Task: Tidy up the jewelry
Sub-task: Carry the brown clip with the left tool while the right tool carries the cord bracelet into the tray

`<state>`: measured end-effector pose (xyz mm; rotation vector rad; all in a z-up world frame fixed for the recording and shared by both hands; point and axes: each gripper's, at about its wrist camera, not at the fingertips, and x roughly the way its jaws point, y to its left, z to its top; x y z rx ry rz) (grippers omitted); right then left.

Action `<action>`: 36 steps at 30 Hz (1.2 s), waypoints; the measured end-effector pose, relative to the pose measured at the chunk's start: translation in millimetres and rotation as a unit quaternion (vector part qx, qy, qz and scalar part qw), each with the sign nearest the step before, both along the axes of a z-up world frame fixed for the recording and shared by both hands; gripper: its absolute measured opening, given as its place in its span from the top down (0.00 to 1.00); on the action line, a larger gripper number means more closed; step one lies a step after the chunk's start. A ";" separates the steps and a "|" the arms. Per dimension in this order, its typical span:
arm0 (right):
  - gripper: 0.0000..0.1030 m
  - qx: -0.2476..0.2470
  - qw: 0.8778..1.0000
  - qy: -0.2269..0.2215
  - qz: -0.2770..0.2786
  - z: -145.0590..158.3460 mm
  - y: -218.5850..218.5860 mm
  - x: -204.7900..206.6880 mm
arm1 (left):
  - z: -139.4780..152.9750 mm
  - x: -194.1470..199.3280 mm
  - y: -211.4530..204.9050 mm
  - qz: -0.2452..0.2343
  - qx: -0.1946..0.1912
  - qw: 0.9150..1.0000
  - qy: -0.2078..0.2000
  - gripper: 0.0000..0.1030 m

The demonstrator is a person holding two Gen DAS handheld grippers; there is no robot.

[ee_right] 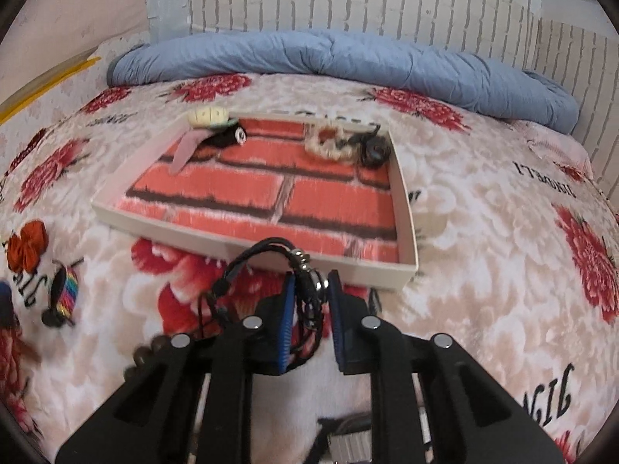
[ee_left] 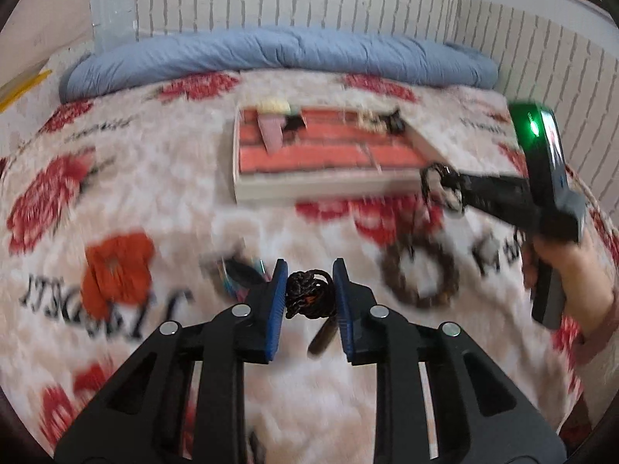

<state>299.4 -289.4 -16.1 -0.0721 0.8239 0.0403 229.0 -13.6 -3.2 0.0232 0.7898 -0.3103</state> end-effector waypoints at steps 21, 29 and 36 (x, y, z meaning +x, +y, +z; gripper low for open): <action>0.86 0.006 0.999 -0.026 -0.030 49.3 -1.6 90.6 | 74.1 169.3 -16.8 0.011 -0.027 0.999 -0.030 0.78; 0.86 0.008 0.998 -0.010 -0.062 36.7 -18.0 134.9 | 43.6 216.1 -46.8 0.005 -0.008 1.000 -0.011 0.78; 0.86 0.018 0.996 0.016 -0.085 2.0 -31.0 160.8 | 2.0 248.3 -64.4 0.010 0.023 1.000 0.007 0.78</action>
